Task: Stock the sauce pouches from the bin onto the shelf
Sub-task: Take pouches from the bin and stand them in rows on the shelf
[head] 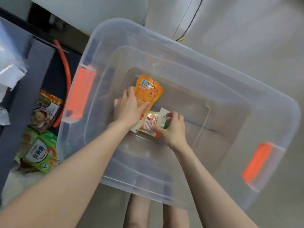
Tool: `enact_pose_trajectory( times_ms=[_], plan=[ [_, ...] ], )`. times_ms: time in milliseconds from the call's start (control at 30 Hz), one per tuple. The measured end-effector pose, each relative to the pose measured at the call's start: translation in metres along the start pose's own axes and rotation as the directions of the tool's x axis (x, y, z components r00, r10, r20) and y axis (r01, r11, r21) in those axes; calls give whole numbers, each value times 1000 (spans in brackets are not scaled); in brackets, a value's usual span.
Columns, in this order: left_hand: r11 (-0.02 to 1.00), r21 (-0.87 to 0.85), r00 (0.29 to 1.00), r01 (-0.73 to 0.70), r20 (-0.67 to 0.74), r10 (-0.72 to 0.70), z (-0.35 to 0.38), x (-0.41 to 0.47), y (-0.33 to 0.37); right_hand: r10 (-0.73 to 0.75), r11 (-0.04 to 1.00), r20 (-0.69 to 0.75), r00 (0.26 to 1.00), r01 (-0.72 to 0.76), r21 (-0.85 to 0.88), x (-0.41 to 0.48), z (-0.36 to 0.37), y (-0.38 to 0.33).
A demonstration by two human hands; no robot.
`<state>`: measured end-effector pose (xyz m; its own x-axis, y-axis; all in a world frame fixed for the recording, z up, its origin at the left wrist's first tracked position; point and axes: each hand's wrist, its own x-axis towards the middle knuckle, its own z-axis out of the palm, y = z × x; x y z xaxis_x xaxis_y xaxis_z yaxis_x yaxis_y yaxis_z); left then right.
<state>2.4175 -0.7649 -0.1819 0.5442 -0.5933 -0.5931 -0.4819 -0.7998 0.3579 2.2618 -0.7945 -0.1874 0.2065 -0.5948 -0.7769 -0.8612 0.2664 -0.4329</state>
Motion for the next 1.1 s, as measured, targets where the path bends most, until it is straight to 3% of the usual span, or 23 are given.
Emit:
enact_pose_trajectory(
  times_ms=[233,367,467,500,567,667,733,800,867,900,1033,1100],
  plan=[
    [939,-303,985,160,-11,-171,0,-2,16,69,997,21,997,-69,22,5,-10,4],
    [701,-614,875,363,-33,-482,3,-11,29,191,937,-185,964,-122,328,9,-38,12],
    [503,-725,766,471,53,-641,7,-19,34,284,864,-309,908,-102,493,13,-52,19],
    [510,-698,761,502,76,-644,8,-21,36,311,842,-319,895,-104,530,13,-52,20],
    [680,-503,792,534,17,-610,8,-24,41,409,805,-324,853,-170,568,12,-46,21],
    [920,-192,907,342,-187,-376,-2,-33,43,608,638,-172,775,-348,687,4,-27,20],
    [998,49,976,27,-215,-16,-12,-33,38,615,451,42,787,-395,800,-2,-13,16],
    [924,227,952,-307,65,300,-24,-19,30,550,330,159,820,-388,861,-3,-2,11],
    [793,325,837,-515,390,384,-34,1,22,526,290,172,833,-366,884,0,5,3],
    [723,373,788,-581,482,384,-38,11,19,528,280,162,833,-351,893,2,6,-1],
    [496,505,705,-706,558,437,-41,36,19,486,280,130,864,-295,913,11,5,-6],
    [412,578,709,-705,542,451,-40,39,22,433,397,74,898,-264,879,13,1,-3]
  ],
)
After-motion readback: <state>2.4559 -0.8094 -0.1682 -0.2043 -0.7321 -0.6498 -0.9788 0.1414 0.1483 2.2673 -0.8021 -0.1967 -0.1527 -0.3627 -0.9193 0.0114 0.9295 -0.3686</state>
